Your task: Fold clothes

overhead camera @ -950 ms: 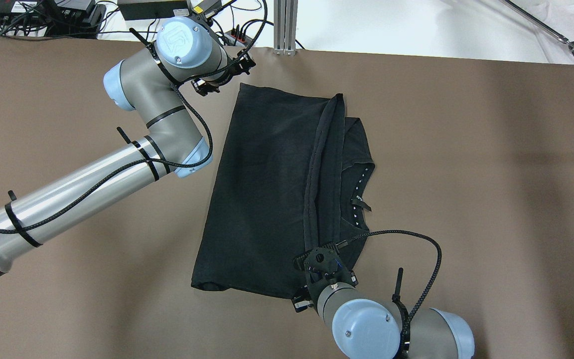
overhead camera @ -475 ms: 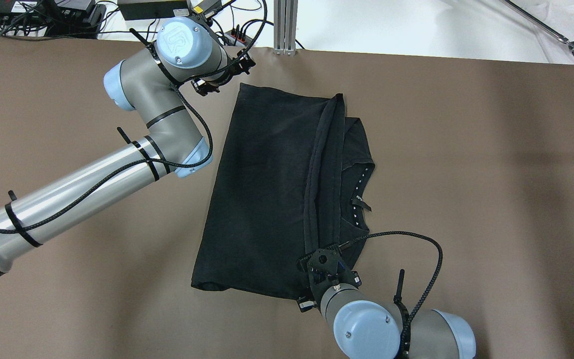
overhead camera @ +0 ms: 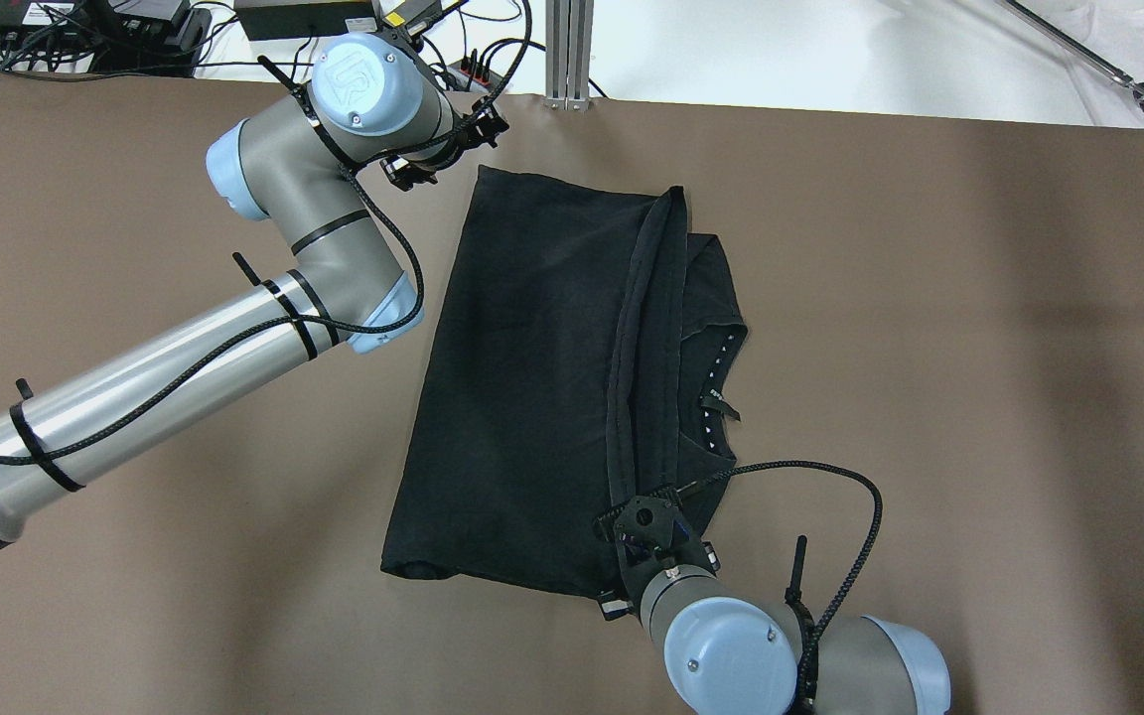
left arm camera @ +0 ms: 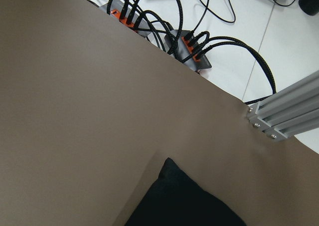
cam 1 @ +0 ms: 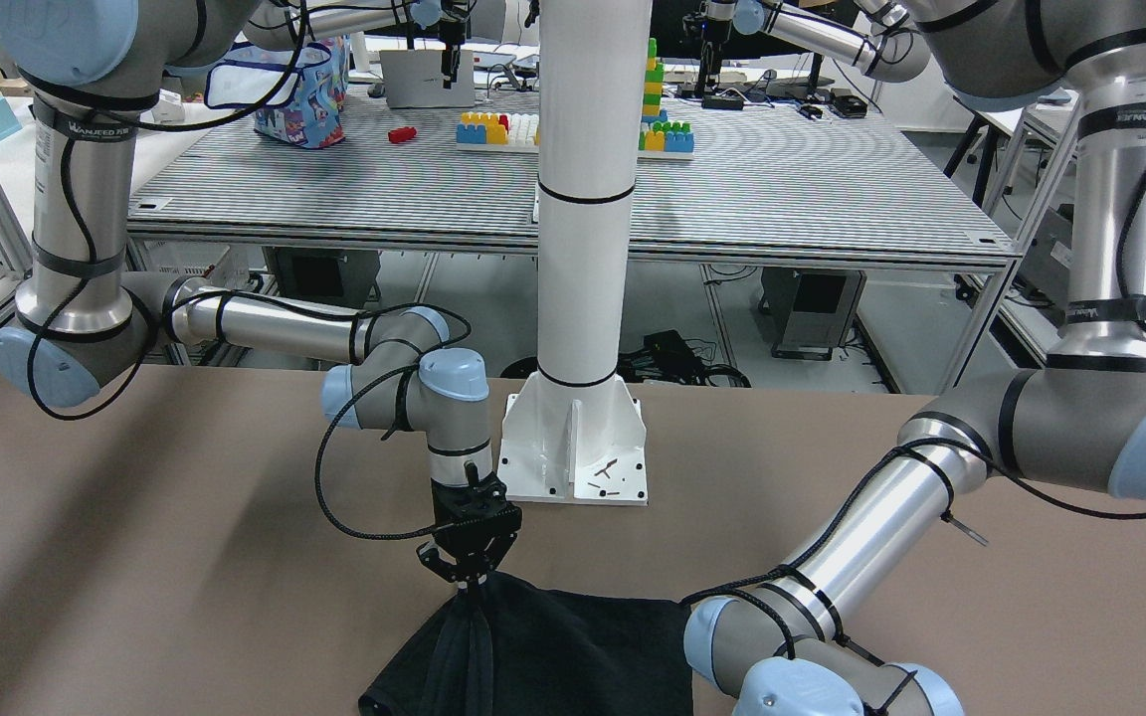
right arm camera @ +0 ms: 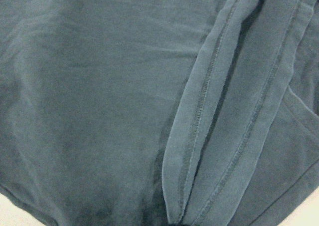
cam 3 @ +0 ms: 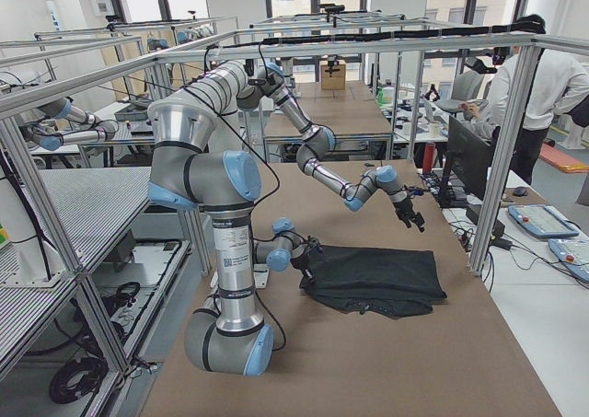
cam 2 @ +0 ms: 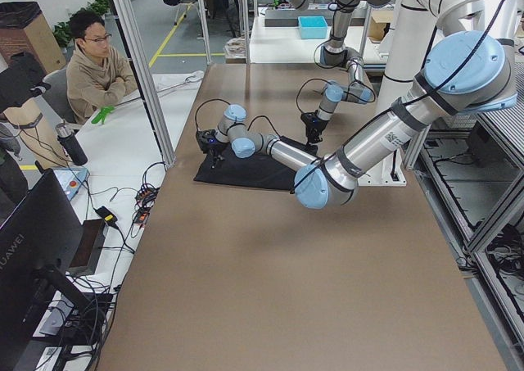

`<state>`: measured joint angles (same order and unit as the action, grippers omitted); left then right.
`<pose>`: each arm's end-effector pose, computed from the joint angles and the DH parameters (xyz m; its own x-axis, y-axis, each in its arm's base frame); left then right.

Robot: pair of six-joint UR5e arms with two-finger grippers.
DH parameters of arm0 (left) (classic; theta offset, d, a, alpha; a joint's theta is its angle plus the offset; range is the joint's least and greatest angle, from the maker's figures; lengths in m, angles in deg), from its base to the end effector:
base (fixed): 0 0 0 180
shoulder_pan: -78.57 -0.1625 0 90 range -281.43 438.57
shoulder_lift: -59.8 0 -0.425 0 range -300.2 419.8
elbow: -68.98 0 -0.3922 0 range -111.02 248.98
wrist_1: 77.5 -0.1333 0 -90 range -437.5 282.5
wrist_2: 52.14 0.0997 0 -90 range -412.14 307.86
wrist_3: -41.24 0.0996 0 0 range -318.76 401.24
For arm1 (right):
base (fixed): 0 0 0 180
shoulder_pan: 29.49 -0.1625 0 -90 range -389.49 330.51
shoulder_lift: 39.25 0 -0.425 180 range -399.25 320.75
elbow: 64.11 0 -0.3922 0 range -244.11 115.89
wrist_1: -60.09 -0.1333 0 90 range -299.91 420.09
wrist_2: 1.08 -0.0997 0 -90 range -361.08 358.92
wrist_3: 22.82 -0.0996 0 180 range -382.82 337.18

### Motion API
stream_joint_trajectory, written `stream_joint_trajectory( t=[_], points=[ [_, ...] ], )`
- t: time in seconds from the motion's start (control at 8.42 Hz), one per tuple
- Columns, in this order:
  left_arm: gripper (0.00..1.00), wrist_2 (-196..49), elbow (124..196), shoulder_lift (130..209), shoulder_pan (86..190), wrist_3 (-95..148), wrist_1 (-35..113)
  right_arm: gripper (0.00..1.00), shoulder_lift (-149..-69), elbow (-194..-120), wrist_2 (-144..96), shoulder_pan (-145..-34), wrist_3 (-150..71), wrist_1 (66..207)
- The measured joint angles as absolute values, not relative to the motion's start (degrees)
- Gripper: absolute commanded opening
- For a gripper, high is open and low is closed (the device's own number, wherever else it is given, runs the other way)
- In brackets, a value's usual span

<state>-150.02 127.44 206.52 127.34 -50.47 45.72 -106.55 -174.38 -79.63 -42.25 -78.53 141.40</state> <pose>0.4679 -0.7155 0.1956 0.3253 -0.4160 -0.8492 0.6780 0.7286 -0.0972 -0.5410 -0.2795 0.2696 0.7074 -0.4060 0.5786 0.0365 0.8385 0.5436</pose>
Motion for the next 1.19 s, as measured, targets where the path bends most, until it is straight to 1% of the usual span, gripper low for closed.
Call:
stream_joint_trajectory(
  t=[0.12, 0.36, 0.48, 0.59, 0.71, 0.83, 0.95, 1.19],
  points=[
    [0.92, -150.04, 127.43, 206.55, 127.35, -50.5, 45.72, 0.0, -107.59, -176.35, -80.45, -42.72, -78.41, 141.64],
    [0.92, -150.0, 127.47, 206.58, 127.35, -50.52, 45.72, 0.0, -115.9, -183.18, -82.38, -43.18, -78.76, 141.07],
    [0.92, -149.89, 127.53, 206.62, 127.35, -50.53, 45.72, 0.02, -119.82, -185.03, -82.28, -42.1, -81.35, 139.54],
    [0.92, -149.7, 127.57, 206.69, 127.35, -50.56, 45.72, 0.1, -122.19, -185.78, -82.06, -40.54, -85.28, 138.47],
    [0.92, -149.45, 127.59, 206.72, 127.35, -50.59, 45.72, 0.16, -123.97, -186.13, -81.99, -39.65, -87.84, 137.95],
    [0.92, -149.29, 127.6, 206.79, 127.35, -50.64, 45.72, 0.49, -126.14, -186.46, -82.08, -39.24, -89.15, 137.41],
    [0.92, -149.22, 127.6, 206.86, 127.32, -50.68, 45.68, 0.94, -128.57, -186.63, -82.28, -39.09, -89.77, 135.49],
    [0.92, -149.18, 127.61, 207.02, 127.28, -50.76, 45.64, 0.95, -132.84, -186.65, -82.88, -39.14, -90.66, 129.1]
  ],
)
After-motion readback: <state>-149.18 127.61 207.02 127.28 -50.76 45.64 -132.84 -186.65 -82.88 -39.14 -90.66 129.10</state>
